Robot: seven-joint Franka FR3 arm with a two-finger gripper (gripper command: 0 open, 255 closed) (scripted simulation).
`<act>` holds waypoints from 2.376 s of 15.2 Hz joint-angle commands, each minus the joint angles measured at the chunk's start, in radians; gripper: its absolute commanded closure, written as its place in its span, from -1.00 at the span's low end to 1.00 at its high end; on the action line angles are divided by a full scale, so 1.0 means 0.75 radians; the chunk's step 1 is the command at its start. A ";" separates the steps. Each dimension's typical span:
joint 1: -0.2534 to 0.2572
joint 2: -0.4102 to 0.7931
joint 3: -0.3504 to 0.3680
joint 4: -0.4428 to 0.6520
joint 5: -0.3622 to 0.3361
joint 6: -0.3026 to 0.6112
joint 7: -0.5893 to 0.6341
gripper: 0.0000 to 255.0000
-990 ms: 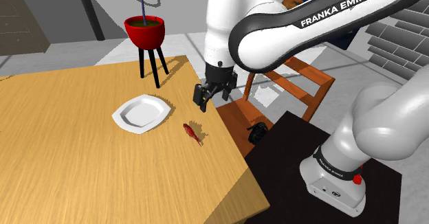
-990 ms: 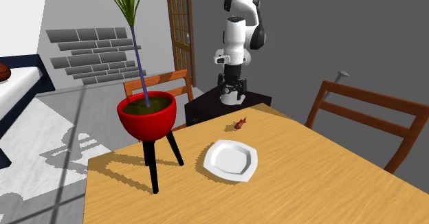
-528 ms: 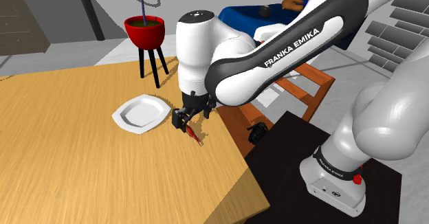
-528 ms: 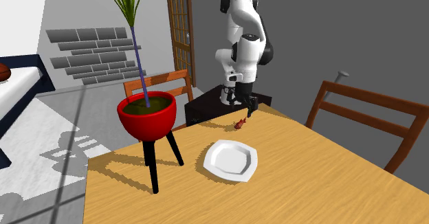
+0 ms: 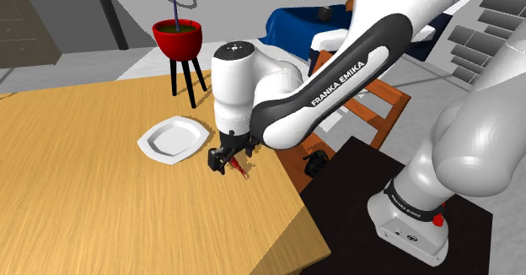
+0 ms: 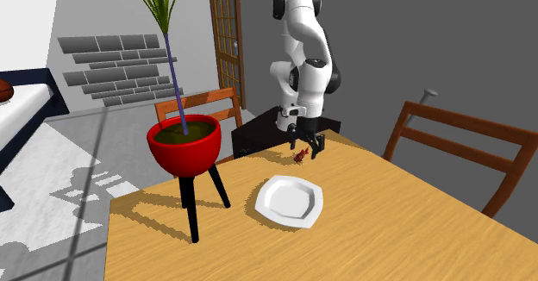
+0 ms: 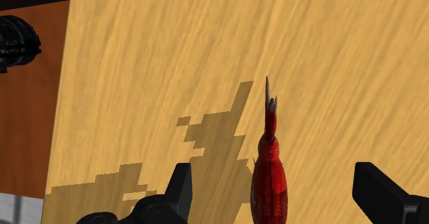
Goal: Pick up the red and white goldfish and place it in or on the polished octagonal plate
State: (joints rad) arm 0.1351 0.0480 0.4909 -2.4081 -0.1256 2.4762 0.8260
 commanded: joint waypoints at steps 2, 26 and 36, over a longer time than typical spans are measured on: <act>0.000 0.023 -0.004 -0.001 -0.021 0.022 0.013 -1.00; -0.002 -0.100 0.004 0.036 0.086 -0.120 -0.069 1.00; -0.005 -0.160 -0.006 0.157 0.131 -0.292 -0.119 1.00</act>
State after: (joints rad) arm 0.1354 -0.0896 0.4883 -2.3180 -0.0166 2.2698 0.7360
